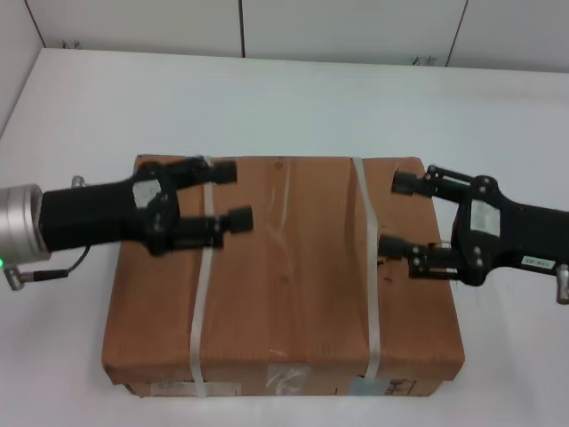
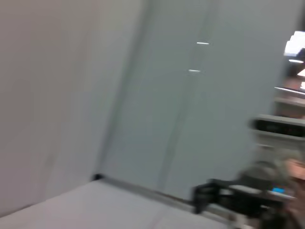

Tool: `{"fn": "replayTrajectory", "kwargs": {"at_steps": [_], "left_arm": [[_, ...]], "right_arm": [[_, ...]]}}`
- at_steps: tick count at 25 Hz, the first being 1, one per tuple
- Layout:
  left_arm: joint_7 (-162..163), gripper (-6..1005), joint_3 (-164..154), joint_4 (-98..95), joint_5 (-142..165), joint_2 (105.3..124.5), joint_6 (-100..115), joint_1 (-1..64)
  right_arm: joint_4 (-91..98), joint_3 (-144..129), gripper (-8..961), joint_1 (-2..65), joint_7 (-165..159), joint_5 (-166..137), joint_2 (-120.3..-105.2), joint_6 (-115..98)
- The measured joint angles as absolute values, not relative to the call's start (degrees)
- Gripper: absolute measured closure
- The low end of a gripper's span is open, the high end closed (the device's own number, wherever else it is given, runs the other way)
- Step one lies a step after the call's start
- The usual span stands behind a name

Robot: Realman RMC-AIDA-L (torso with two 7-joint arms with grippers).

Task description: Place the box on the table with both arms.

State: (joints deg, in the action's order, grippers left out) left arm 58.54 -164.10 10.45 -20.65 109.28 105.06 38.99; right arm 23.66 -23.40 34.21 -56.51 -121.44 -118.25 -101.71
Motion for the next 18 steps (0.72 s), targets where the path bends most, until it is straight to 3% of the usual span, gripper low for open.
{"fn": "replayTrajectory", "kwargs": {"at_steps": [18], "left_arm": [[53.01, 173, -164.09, 9.97, -17.86, 109.1, 109.4, 39.56]], "right_arm": [[24.86, -23.15, 90, 34.81, -56.95, -121.95, -118.09, -109.4]]}}
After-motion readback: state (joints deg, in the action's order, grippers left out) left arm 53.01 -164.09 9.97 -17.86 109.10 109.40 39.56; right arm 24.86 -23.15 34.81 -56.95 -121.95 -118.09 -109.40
